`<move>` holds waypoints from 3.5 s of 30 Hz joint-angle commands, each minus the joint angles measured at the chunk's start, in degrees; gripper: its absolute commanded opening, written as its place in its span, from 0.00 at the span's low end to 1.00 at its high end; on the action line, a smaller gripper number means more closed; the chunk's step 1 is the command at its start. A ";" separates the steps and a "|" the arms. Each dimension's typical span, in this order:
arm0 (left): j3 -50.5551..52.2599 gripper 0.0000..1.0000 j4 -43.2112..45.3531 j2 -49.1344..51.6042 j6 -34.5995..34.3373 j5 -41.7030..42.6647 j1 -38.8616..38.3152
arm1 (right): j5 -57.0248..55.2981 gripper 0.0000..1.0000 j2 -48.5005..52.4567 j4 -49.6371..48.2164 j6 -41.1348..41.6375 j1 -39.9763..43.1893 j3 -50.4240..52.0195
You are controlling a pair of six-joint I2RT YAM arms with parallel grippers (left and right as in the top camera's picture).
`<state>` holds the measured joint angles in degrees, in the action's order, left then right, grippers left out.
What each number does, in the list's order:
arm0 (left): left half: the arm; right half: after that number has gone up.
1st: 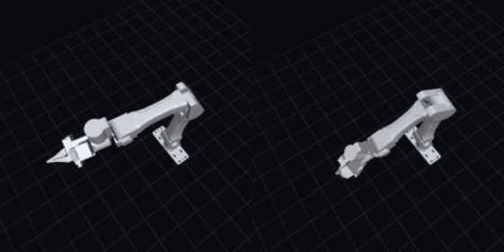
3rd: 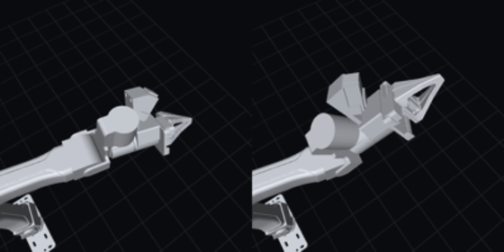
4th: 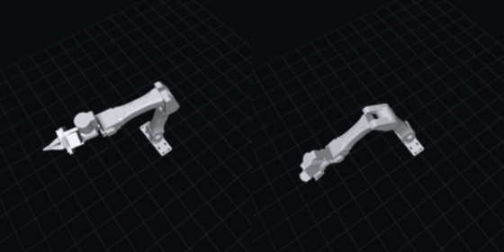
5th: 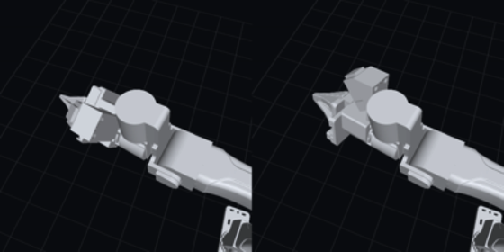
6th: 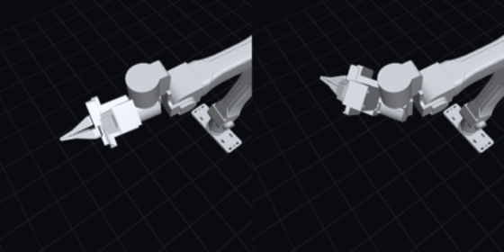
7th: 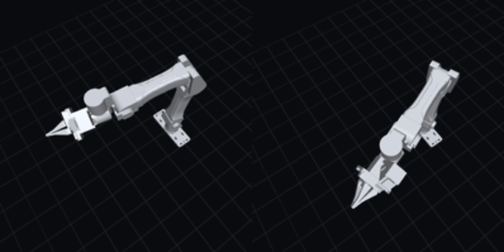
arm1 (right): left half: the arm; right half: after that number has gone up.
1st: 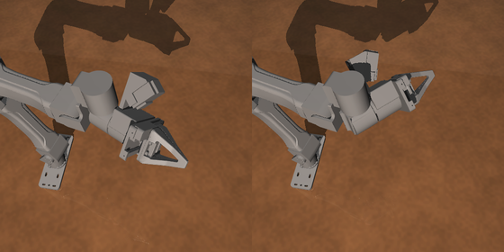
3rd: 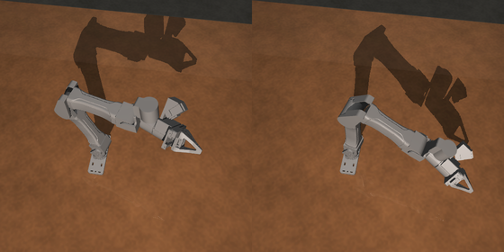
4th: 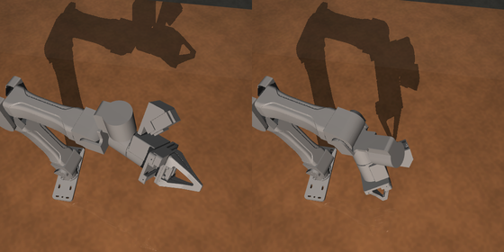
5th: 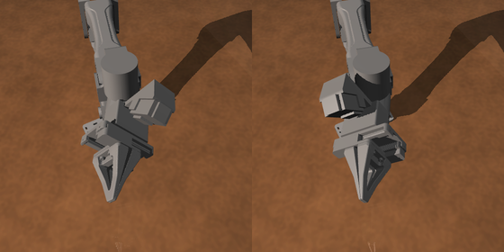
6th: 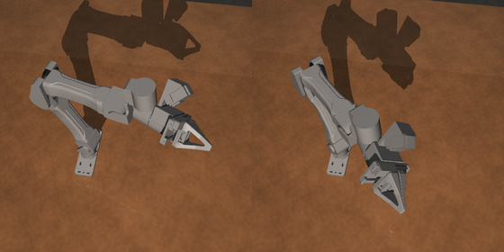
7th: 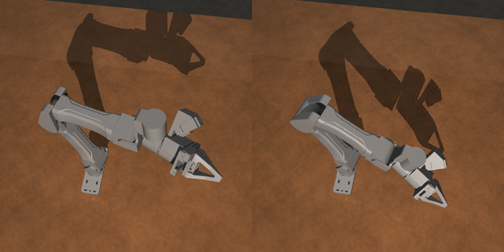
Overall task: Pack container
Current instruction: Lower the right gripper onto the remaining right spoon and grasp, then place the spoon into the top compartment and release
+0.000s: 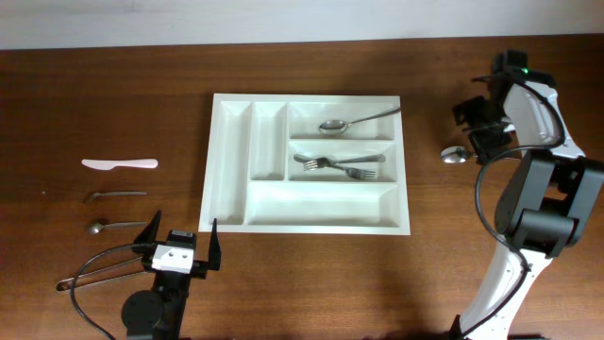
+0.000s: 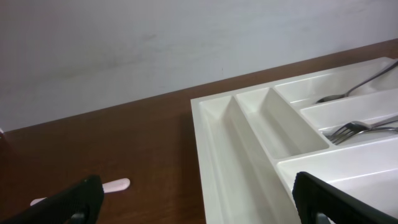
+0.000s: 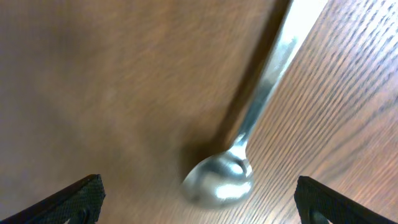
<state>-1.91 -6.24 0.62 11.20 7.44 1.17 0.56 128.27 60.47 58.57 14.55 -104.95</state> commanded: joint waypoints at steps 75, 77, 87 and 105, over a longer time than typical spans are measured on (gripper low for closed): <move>0.33 0.99 0.00 -0.33 0.90 -0.22 0.35 | 9.84 0.04 -4.07 3.23 2.82 3.21 -9.51; 0.33 0.99 0.00 -0.33 0.90 -0.22 0.35 | 9.79 0.04 -5.64 3.21 4.15 0.33 -10.88; 0.33 0.99 0.00 -0.33 0.90 -0.22 0.35 | 8.52 0.04 -6.03 1.49 17.66 -16.46 -11.85; 0.33 0.99 0.00 -0.33 0.90 -0.22 0.35 | 3.72 0.31 -3.72 -3.52 28.94 -28.33 -11.63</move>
<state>-1.91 -6.24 0.62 11.20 7.44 1.17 5.65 123.07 56.93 86.37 -13.56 -116.36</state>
